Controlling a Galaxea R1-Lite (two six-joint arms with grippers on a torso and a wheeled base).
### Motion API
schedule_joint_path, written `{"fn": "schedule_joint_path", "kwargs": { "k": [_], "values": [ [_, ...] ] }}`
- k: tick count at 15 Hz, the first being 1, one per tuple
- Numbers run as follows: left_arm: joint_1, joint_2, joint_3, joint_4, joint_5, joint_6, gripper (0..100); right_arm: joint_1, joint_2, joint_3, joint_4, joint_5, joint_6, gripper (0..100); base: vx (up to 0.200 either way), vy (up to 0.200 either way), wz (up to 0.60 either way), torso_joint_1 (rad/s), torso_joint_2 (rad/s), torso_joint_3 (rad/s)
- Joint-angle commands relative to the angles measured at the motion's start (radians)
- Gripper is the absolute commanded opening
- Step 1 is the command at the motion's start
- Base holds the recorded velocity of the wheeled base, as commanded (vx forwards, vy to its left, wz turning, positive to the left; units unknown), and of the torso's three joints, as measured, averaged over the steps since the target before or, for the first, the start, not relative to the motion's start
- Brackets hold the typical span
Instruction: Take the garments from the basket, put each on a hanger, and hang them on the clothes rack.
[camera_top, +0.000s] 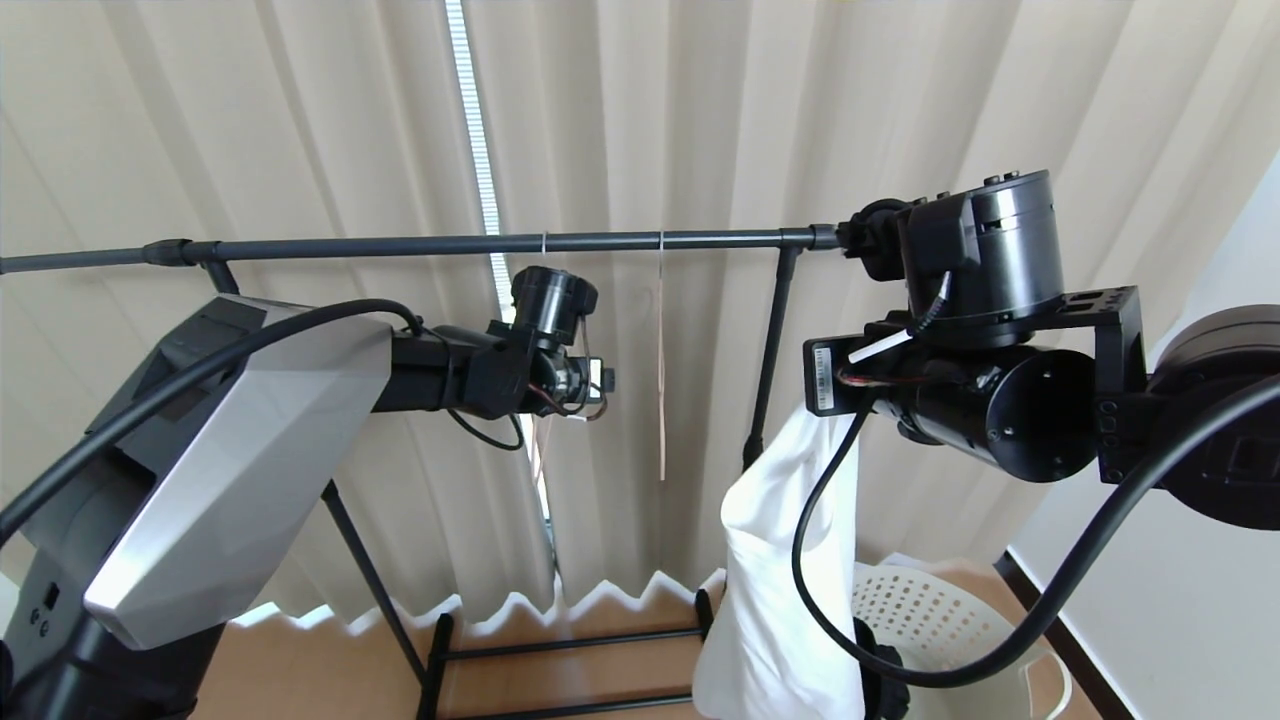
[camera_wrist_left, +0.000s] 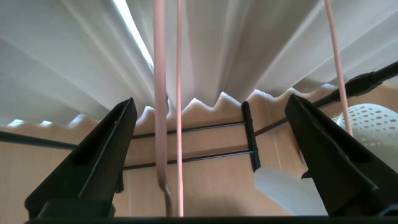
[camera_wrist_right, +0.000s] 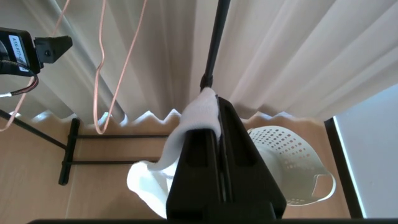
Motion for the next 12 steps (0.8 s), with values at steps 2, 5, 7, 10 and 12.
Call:
{"fn": "schedule_joint_path", "kwargs": {
  "k": [2,5,7,10,12],
  "values": [
    [0.002,0.016,-0.008,0.001,0.002,0.0,100,0.0,0.012,0.0,-0.002,-0.001,0.001,0,0.0,0.0,0.0,0.0,0.0,0.0],
    [0.002,0.01,-0.002,0.003,0.003,0.0,0,0.0,0.012,0.0,-0.002,-0.001,0.001,0,0.0,0.0,0.0,0.0,0.0,0.0],
    [0.002,0.007,0.003,0.003,0.005,-0.001,0,0.0,0.01,0.0,-0.002,0.0,-0.001,0,0.0,0.0,0.0,0.0,0.0,0.0],
    [0.006,-0.011,0.008,0.006,0.006,-0.001,0,0.002,0.008,0.0,-0.002,-0.001,0.001,0,0.0,0.0,0.0,0.0,0.0,0.0],
    [0.006,-0.027,0.011,0.006,0.022,0.0,0,0.0,0.005,0.0,-0.002,-0.001,0.001,0,0.0,0.0,0.0,0.0,0.0,0.0]
  ]
}}
